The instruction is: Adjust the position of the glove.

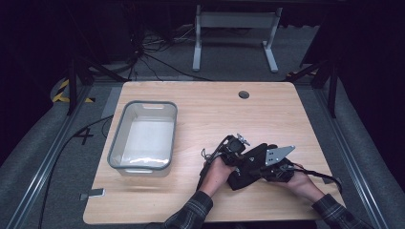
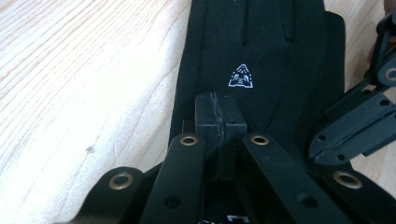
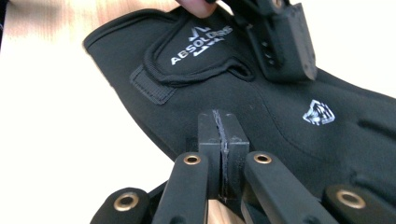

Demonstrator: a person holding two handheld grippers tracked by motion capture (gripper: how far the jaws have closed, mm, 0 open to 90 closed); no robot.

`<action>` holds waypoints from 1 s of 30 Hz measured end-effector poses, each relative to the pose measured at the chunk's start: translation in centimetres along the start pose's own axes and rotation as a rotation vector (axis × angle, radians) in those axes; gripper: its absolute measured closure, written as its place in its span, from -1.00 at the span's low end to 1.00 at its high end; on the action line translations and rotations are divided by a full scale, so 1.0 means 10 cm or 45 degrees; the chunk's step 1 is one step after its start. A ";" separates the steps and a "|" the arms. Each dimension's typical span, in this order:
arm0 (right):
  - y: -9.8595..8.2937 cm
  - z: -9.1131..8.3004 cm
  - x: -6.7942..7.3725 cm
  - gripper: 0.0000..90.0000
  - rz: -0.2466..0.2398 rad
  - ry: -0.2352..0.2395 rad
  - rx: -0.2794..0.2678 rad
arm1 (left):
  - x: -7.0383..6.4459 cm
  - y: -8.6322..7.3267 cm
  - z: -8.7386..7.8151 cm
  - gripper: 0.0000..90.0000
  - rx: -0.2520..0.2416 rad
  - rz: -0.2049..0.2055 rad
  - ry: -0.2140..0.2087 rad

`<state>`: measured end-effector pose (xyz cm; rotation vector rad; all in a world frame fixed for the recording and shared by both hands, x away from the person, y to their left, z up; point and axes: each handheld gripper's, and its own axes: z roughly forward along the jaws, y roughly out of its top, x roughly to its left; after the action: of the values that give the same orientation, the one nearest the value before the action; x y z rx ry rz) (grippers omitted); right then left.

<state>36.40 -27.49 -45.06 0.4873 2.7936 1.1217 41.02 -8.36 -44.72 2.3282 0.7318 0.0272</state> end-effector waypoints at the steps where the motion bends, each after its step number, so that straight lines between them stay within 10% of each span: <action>1: 0.00 0.00 0.00 1.00 0.004 0.001 -0.002 | 0.00 0.00 0.00 0.99 -0.003 -0.001 -0.001; 16: -0.11 -0.33 -0.03 0.40 0.061 -0.119 -0.136 | 0.05 0.02 -0.23 0.38 -0.043 0.043 -0.016; 30: -0.69 -0.76 -0.18 -0.45 0.273 -0.343 -0.113 | 0.05 0.04 -0.19 -0.59 -0.035 0.155 -0.084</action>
<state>34.79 -37.82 -44.33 0.8743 2.4941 1.1162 41.27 -7.17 -43.12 2.3328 0.5535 0.0147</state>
